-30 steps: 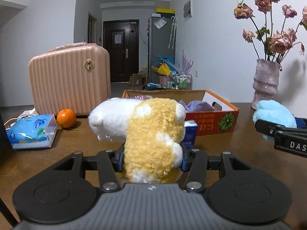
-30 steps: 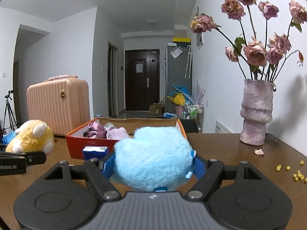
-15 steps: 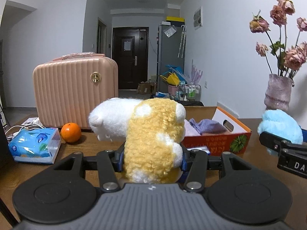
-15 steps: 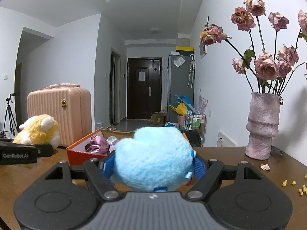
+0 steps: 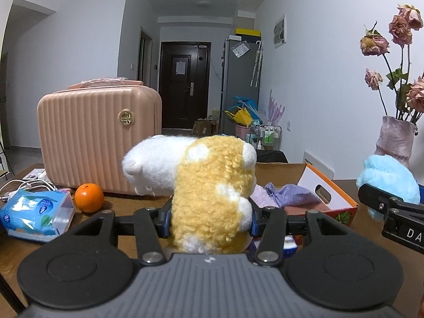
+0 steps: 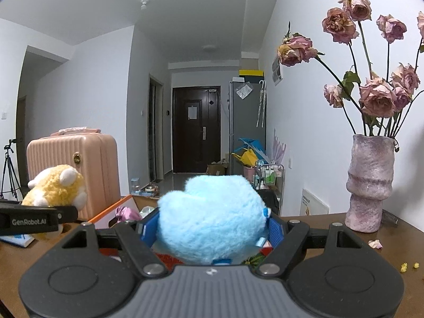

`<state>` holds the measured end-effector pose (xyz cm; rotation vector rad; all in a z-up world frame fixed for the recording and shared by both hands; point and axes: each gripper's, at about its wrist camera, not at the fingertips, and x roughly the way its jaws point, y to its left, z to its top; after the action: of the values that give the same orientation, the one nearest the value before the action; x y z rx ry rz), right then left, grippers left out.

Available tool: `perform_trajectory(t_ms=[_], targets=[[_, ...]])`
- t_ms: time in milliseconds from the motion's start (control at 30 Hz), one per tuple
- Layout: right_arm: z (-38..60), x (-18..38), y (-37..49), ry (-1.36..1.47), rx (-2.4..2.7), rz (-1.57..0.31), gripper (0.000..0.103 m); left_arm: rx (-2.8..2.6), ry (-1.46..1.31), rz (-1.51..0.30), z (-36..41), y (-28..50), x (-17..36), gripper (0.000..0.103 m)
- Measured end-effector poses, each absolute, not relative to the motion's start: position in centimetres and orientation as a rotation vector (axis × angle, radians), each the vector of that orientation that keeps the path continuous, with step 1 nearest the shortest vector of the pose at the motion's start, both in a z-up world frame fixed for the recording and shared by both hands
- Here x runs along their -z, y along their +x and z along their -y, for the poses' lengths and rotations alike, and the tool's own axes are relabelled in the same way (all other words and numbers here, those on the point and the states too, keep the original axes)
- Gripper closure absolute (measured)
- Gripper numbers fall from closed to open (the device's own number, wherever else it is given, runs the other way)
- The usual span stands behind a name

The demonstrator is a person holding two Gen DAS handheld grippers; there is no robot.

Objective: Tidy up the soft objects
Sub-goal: 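Carry the blue plush with the right tool while the left carries its plush to the box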

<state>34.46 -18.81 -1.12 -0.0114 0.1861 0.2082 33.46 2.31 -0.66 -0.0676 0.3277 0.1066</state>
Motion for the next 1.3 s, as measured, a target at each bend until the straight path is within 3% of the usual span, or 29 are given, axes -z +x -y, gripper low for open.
perform_trajectory(t_ms=[1300], targets=[[16.6,3.7,47.5,-0.031,-0.13,-0.243,0.026,-0.063,-0.03,-0.366,-0.2,48.2,2.4,0.052]])
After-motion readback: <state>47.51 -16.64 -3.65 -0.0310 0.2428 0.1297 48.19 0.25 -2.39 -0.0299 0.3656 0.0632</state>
